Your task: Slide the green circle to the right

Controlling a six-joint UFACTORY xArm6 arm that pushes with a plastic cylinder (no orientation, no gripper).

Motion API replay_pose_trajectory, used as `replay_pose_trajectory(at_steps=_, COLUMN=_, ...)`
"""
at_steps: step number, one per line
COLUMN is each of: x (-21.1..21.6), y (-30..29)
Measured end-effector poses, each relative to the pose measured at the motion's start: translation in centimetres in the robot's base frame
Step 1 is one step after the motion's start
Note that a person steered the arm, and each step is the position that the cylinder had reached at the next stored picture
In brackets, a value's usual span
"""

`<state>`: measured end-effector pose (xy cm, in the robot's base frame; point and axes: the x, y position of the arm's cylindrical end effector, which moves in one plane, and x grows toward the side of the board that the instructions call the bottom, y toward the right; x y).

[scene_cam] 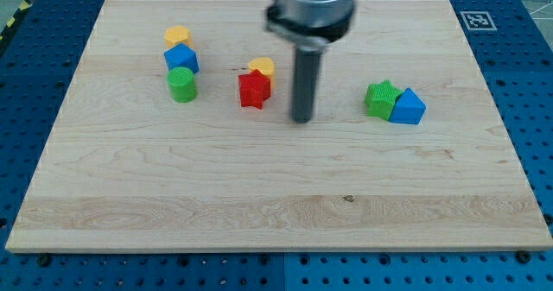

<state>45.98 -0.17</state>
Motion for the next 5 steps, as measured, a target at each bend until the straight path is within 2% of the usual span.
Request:
replay_pose_trajectory(at_steps=1, x=1.9, y=-6.9)
replay_pose_trajectory(at_steps=2, x=1.4, y=-13.6)
replay_pose_trajectory(at_steps=3, x=-1.6, y=-17.3)
replay_pose_trajectory(at_steps=4, x=-6.3, y=-19.7)
replay_pose_trajectory(at_steps=5, x=-8.5, y=-19.1)
